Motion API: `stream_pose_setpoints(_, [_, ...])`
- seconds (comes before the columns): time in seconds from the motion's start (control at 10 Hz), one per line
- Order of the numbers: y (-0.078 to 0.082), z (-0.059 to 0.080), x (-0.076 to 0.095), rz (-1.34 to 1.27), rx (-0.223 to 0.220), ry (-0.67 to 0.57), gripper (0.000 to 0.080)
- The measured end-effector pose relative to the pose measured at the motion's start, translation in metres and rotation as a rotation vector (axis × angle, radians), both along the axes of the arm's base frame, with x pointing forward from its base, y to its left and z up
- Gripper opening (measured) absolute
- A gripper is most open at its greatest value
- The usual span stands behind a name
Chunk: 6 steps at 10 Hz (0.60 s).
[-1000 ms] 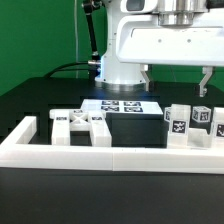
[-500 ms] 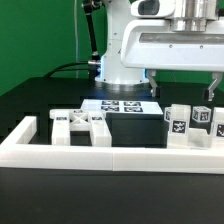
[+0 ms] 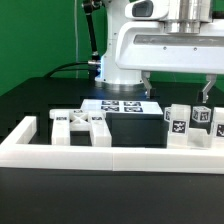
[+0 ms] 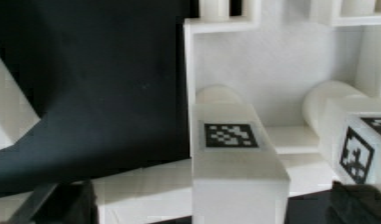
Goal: Assemble chair
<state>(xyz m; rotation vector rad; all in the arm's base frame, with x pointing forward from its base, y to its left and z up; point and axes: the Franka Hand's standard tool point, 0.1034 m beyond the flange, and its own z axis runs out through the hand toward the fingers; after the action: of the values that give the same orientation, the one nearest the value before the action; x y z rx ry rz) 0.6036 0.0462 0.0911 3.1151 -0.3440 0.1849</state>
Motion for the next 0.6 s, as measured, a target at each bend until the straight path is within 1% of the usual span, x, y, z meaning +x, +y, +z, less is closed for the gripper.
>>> stream_pose_setpoints(0.3, [-0.003, -0.019, -0.006, 0.004, -0.021, -0.018, 0.0649])
stream_pose_setpoints(0.6, [-0.003, -0.040, -0.009, 0.008, -0.041, -0.021, 0.0649])
